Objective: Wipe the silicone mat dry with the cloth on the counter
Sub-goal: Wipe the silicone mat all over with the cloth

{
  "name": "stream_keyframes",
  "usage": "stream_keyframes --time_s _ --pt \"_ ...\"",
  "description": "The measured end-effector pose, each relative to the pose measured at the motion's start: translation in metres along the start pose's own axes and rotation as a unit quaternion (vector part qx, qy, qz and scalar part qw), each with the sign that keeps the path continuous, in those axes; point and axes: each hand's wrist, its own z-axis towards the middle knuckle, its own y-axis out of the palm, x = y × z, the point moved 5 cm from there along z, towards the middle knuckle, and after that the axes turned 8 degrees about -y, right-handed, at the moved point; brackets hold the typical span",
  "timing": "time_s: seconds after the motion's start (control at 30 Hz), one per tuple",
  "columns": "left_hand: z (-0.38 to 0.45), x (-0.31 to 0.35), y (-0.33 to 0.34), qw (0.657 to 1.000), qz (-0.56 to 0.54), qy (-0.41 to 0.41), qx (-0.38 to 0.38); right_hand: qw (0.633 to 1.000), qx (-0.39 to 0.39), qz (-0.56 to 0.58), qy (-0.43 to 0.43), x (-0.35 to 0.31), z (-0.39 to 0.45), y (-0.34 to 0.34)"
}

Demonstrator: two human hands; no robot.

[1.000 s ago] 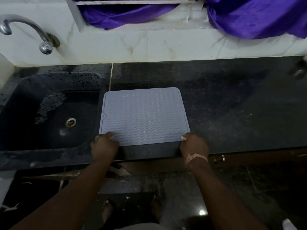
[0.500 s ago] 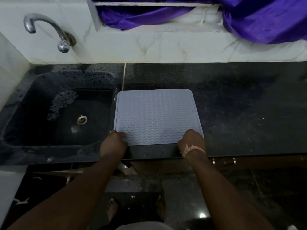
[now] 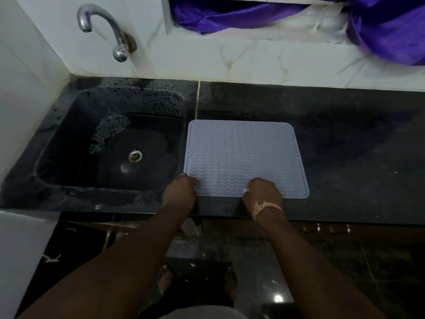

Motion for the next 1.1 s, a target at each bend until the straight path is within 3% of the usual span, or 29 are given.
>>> stream_keyframes --time_s 0.17,0.3,0.37,0.57,0.67,0.8,1.1 --pt "0.001 -0.004 0.000 1.000 0.016 0.012 -0.001 1.000 0.004 0.001 -0.021 -0.021 -0.006 0.017" --pt "0.003 -0.003 -0.002 1.000 0.019 0.018 -0.005 0.992 -0.013 0.121 -0.033 -0.032 -0.001 0.017" --pt "0.005 -0.003 -0.004 1.000 0.020 0.018 -0.009 0.991 0.030 0.127 0.005 -0.010 0.002 0.002" --pt "0.007 -0.009 -0.008 1.000 0.019 0.015 0.012 0.986 0.117 0.005 0.118 0.089 0.002 -0.036" --pt "0.007 -0.011 -0.010 1.000 0.010 0.009 0.023 0.986 0.092 0.006 0.137 0.116 0.005 -0.038" --pt "0.005 -0.009 -0.012 0.999 -0.005 0.003 0.032 0.992 0.072 -0.048 0.095 0.111 0.005 -0.031" --pt "-0.005 -0.006 -0.010 0.997 0.046 0.013 0.057 1.000 -0.019 -0.012 0.004 0.128 0.007 -0.054"
